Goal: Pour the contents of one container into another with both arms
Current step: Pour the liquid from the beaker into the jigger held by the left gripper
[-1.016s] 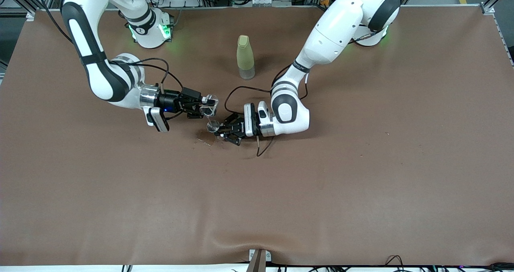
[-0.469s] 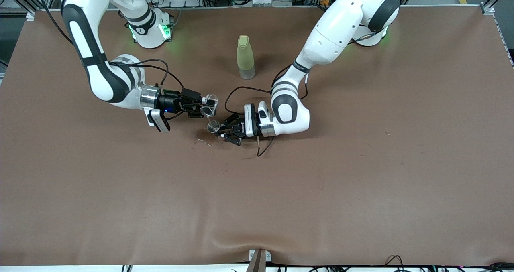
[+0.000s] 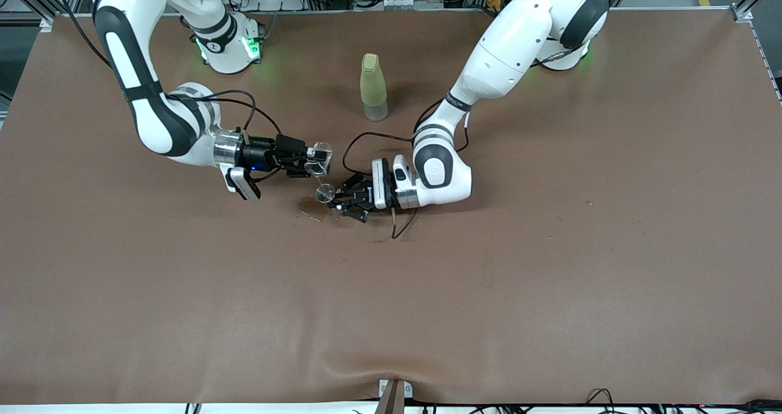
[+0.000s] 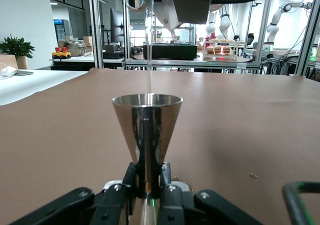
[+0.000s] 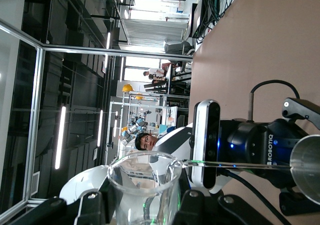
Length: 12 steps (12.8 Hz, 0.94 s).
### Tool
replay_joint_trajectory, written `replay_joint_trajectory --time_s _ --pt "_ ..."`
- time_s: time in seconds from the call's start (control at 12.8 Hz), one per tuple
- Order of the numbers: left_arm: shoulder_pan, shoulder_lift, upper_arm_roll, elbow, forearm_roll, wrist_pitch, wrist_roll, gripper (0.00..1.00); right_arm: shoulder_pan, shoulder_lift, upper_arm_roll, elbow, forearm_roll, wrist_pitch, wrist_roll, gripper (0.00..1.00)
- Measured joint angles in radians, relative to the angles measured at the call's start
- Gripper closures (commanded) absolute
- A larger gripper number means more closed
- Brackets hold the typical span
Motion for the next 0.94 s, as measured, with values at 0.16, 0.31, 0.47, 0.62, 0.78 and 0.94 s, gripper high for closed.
replay_joint_trajectory --time_s 0.16,0.31,0.47,0.62,0.78,0.94 --pt "0.000 0.000 0.000 0.000 0.000 0.000 0.000 1.00 0.000 0.000 0.000 0.000 0.000 0.000 0.023 0.90" --pt "0.000 0.000 0.001 0.000 0.000 0.000 0.000 1.00 0.000 0.000 0.000 0.000 0.000 -0.001 0.043 0.90" --pt "0.000 0.001 0.001 0.000 0.000 0.001 0.000 1.00 0.000 0.005 -0.002 0.000 0.000 -0.020 0.065 0.90" --pt "0.000 0.001 0.001 0.000 0.000 0.001 0.000 1.00 -0.004 0.012 -0.006 0.000 0.000 -0.052 0.085 0.90" --pt "0.000 0.001 0.001 0.000 0.000 0.001 0.000 1.00 -0.005 0.015 -0.008 0.000 0.000 -0.056 0.090 0.90" --pt "0.000 0.001 0.001 0.000 0.000 0.001 0.000 1.00 -0.005 0.019 -0.008 0.000 0.000 -0.057 0.092 0.90"
